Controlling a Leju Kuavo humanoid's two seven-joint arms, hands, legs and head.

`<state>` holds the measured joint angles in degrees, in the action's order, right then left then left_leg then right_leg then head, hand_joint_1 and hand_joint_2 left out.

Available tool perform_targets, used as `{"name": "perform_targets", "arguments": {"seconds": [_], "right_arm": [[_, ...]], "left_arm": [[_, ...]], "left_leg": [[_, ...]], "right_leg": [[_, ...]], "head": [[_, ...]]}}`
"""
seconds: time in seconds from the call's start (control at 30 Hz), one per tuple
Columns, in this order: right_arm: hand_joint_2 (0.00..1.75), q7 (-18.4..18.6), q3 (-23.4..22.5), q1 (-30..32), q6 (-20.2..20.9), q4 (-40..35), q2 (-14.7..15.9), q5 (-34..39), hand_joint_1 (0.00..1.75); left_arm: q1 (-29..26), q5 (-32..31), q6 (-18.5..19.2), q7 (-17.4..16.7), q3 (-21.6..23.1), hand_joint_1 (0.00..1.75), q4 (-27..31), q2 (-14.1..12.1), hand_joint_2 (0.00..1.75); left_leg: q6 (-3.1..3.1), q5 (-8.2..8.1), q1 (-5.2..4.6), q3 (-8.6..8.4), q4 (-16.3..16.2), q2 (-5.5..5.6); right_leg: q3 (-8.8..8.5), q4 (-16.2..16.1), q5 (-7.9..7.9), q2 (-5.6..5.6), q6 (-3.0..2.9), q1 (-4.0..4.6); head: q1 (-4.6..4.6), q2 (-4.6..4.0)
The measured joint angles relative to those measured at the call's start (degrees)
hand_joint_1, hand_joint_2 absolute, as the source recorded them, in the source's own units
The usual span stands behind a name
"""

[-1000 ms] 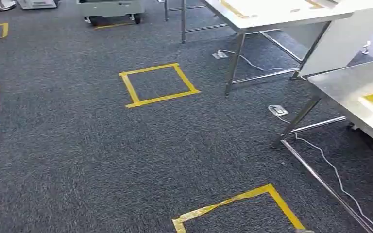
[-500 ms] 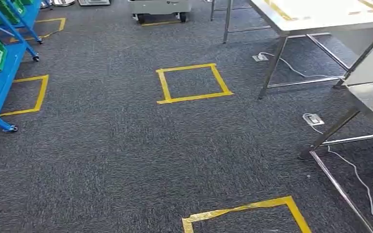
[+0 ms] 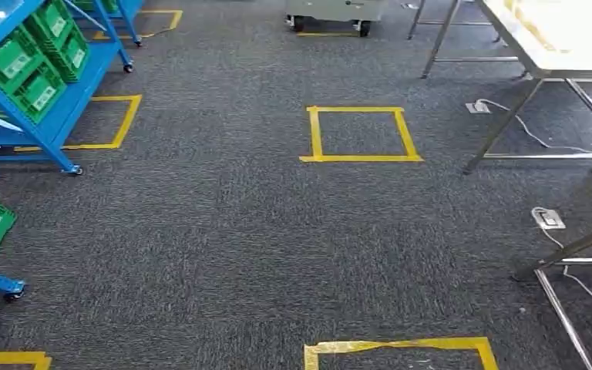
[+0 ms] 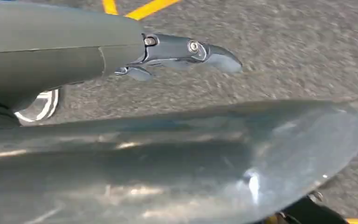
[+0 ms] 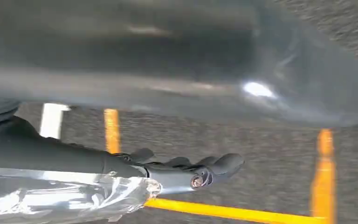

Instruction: Take the parts from the cabinet and place them on the table.

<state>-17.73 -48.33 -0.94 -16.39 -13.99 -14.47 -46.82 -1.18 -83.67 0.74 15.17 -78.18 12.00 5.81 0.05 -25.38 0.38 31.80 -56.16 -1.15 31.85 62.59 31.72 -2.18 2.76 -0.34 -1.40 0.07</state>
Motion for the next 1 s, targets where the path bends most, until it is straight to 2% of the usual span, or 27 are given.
{"name": "perform_targets", "arguments": {"seconds": [0.03,0.07,0.1,0.13,0.17,0.2,0.23,0.27,0.3,0.37,0.4,0.43,0.47,0.5,0.53,0.6,0.63,0.67,0.7,0.73,0.77,0.8,0.83,0.87,0.93,0.97,1.0], "right_arm": [[0.00,-0.3,0.0,0.0,-0.1,0.1,0.0,0.1,0.00],[0.00,-0.5,0.0,0.1,-0.2,0.2,0.0,0.1,0.00],[0.00,-0.5,0.0,0.1,-0.3,0.3,0.0,0.2,0.00],[0.00,-0.5,0.0,0.1,-0.4,0.3,0.0,0.2,0.00],[0.00,-0.5,0.0,0.1,-0.4,0.3,0.0,0.2,0.00],[0.00,-0.6,0.0,0.0,-0.4,0.3,0.0,0.2,0.00],[0.00,-0.6,0.0,0.0,-0.4,0.3,0.0,0.2,0.00],[0.00,-0.7,0.0,0.0,-0.4,0.4,0.0,0.2,0.00],[0.00,-0.9,0.0,0.0,-0.4,0.5,0.0,0.3,0.00],[0.00,-0.9,0.0,-0.1,-0.4,0.6,0.0,0.5,0.00],[0.00,-0.6,-0.1,-0.2,-0.4,0.7,0.0,0.6,0.00],[0.00,-0.5,-0.1,-0.2,-0.4,0.8,-0.1,0.8,0.00],[0.00,-0.5,-0.2,-0.3,-0.5,0.8,-0.1,0.9,0.00],[0.00,-0.6,-0.2,-0.2,-0.5,0.8,-0.1,1.1,0.00],[0.00,-0.8,-0.3,-0.1,-0.4,0.8,-0.1,1.3,0.00],[0.00,-1.2,-0.5,0.1,-0.4,0.8,-0.1,1.6,0.00],[0.00,-1.4,-0.6,0.1,-0.4,0.8,-0.1,1.8,0.00],[0.00,-1.5,-0.8,0.0,-0.4,0.8,-0.1,1.9,0.00],[0.00,-1.7,-0.9,0.0,-0.5,0.8,-0.1,2.0,0.00],[0.00,-1.9,-0.9,-0.1,-0.4,0.8,-0.1,2.0,0.00],[0.00,-2.1,-1.1,-0.1,-0.4,0.8,-0.1,2.0,0.00],[0.00,-2.4,-1.4,-0.1,-0.3,0.8,-0.1,2.0,0.00],[0.00,-2.6,-1.6,0.0,0.5,0.8,-0.1,1.9,0.00],[0.00,-2.7,-1.7,-0.1,1.2,0.8,0.0,1.9,0.00],[0.00,-2.8,-1.8,-0.3,2.4,0.8,0.1,2.0,0.00],[0.00,-2.7,-1.9,-0.4,2.7,0.8,0.3,2.0,0.00],[0.00,-2.7,-2.1,-0.3,2.8,0.8,0.3,2.0,0.00]], "left_arm": [[0.2,-0.3,-0.1,0.0,0.0,0.00,0.0,0.0,0.00],[0.4,-0.3,-0.2,-0.1,0.0,0.00,0.0,-0.1,0.00],[0.4,-0.4,-0.2,-0.1,0.0,0.00,0.0,-0.1,0.00],[0.3,-0.6,-0.2,-0.1,0.0,0.00,0.0,-0.1,0.00],[0.1,-0.8,-0.2,-0.1,0.0,0.00,0.0,-0.1,0.00],[0.1,-0.8,-0.2,-0.1,0.0,0.00,0.0,-0.1,0.00],[0.1,-0.8,-0.2,-0.1,0.0,0.00,0.0,-0.1,0.00],[0.2,-0.9,-0.2,0.0,0.0,0.00,0.0,-0.1,0.00],[0.3,-1.0,-0.2,0.2,0.0,0.00,0.0,-0.2,0.00],[0.1,-1.3,0.1,1.2,0.0,0.00,0.1,-0.4,0.00],[-0.2,-1.4,0.4,1.8,0.0,0.00,0.1,-0.5,0.00],[-0.3,-1.6,0.5,2.1,0.0,0.00,0.1,-0.6,0.00],[-0.4,-1.9,0.9,2.3,0.0,0.00,0.0,-0.5,0.00],[-0.3,-2.1,1.0,2.5,0.0,0.00,0.1,-0.5,0.00],[-0.1,-2.2,1.2,2.6,0.0,0.00,0.1,-0.6,0.00],[0.2,-2.2,1.6,2.7,0.0,0.00,0.1,-0.7,0.00],[0.1,-2.5,1.8,2.7,0.0,0.00,0.1,-0.8,0.00],[0.0,-2.8,2.1,2.8,0.0,0.00,0.1,-0.9,0.00],[-0.1,-3.1,2.4,2.9,0.0,0.00,0.1,-1.0,0.00],[-0.1,-3.3,2.6,3.0,0.0,0.00,0.1,-1.2,0.00],[0.0,-3.5,2.8,3.1,0.1,0.00,0.1,-1.4,0.00],[0.2,-3.9,3.0,3.1,0.1,0.00,0.1,-1.4,0.00],[0.7,-4.1,3.2,3.2,0.1,0.00,0.1,-1.6,0.00],[0.7,-4.3,3.4,3.3,0.1,0.00,0.1,-1.6,0.00],[0.2,-4.4,3.6,3.7,0.1,0.00,0.1,-1.7,0.00],[0.0,-4.5,3.7,3.9,0.1,0.00,0.0,-1.6,0.00],[0.0,-4.6,3.8,4.0,0.2,0.00,0.0,-1.6,0.00]], "left_leg": [[0.24,0.10,-0.03,0.10,0.0,0.85],[0.33,0.13,-0.11,0.19,0.0,1.68],[0.36,0.15,-0.18,0.19,0.0,2.50],[0.38,0.17,-0.23,0.17,0.0,3.37],[0.37,0.18,-0.24,0.11,0.0,4.27],[0.31,0.21,-0.24,0.04,0.0,5.11],[0.21,0.27,-0.21,-0.04,0.0,5.97],[0.05,0.29,-0.11,-0.01,0.0,6.61],[-0.39,0.22,-0.52,0.29,-0.4,7.31],[-1.08,0.56,-0.14,0.68,-0.2,8.35],[-1.59,0.86,0.10,0.86,0.1,9.01],[-1.92,0.95,0.10,1.02,0.1,9.61],[-2.02,0.18,-0.04,1.22,-0.6,7.21],[-2.23,-1.96,-0.24,2.50,-3.2,4.35],[-2.42,-4.30,-0.24,4.50,-7.2,3.05],[-2.72,-7.92,-0.20,8.74,-16.1,2.07],[-2.80,-7.88,-0.16,9.47,-17.6,1.91],[-2.87,-6.65,-0.11,8.89,-16.7,1.82],[-2.90,-4.28,-0.03,7.11,-13.3,1.58],[-2.88,-1.79,-0.01,4.41,-8.4,0.73],[-2.85,-0.04,-0.05,1.69,-3.8,-1.70],[-3.03,0.01,-0.35,-0.16,-0.6,-5.01],[-2.05,-0.19,-0.35,-0.04,-0.2,-3.78],[-1.74,-0.22,-0.42,0.19,-0.2,-3.17],[-1.09,-0.16,-0.50,0.26,-0.1,-1.81],[-0.68,0.09,-0.06,0.16,0.0,-1.16],[-0.45,0.13,0.02,0.10,0.0,-0.65]], "right_leg": [[2.17,4.8,2.27,1.11,0.03,0.01],[4.49,9.6,4.17,1.64,0.03,0.03],[6.32,13.1,5.11,1.90,-0.07,0.07],[7.12,14.0,4.65,1.99,-0.22,0.11],[6.45,11.9,2.66,2.08,-0.46,0.16],[4.73,7.9,0.11,2.36,-0.69,0.16],[2.20,2.5,-2.69,3.25,-0.97,0.14],[0.09,-2.0,-4.53,5.87,-1.06,-0.08],[-0.53,-4.1,-4.00,7.18,-1.15,-0.26],[-0.68,-3.9,-4.14,6.08,-1.31,0.08],[-0.62,-3.8,-4.28,5.55,-1.67,0.28],[-0.62,-4.2,-4.65,4.86,-2.16,0.06],[-0.78,-4.6,-4.89,4.06,-2.53,-0.08],[-0.81,-4.8,-4.96,3.51,-2.94,-0.02],[-0.75,-4.8,-4.97,2.72,-3.03,0.12],[-0.63,-4.8,-4.85,0.76,-3.19,0.24],[-0.62,-4.8,-4.83,0.06,-3.21,0.24],[-0.64,-4.8,-4.79,-0.62,-3.17,0.23],[-0.71,-4.8,-4.73,-1.37,-3.10,0.21],[-0.86,-4.8,-4.64,-2.03,-2.95,0.18],[-1.09,-4.8,-4.49,-2.58,-2.72,0.24],[-1.08,-4.5,-4.14,-3.19,-2.30,0.93],[-0.68,-4.3,-3.89,-3.64,-1.98,0.96],[-1.35,-4.4,-3.86,-4.46,-1.77,1.03],[-1.80,-4.5,-3.66,-5.81,-1.31,0.93],[-1.08,-3.3,-3.00,-4.57,-0.75,0.57],[-0.38,-0.9,-1.56,-1.01,-0.39,0.55]], "head": [[0.06,-0.02],[0.17,-0.02],[0.26,-0.02],[0.26,-0.02],[0.26,-0.02],[0.24,-0.02],[0.28,-0.02],[0.28,-0.02],[0.24,-0.02],[0.17,-0.02],[0.17,-0.02],[0.17,-0.02],[0.11,-0.02],[-0.42,-0.02],[-0.44,-0.02],[-0.44,-0.02],[-0.46,-0.02],[-0.50,-0.02],[-0.50,-0.02],[-0.48,-0.02],[-0.53,-0.02],[-0.59,-0.02],[-0.62,-0.02],[-0.17,-0.02],[-0.31,-0.02],[-0.33,-0.02],[0.05,-0.02]]}}
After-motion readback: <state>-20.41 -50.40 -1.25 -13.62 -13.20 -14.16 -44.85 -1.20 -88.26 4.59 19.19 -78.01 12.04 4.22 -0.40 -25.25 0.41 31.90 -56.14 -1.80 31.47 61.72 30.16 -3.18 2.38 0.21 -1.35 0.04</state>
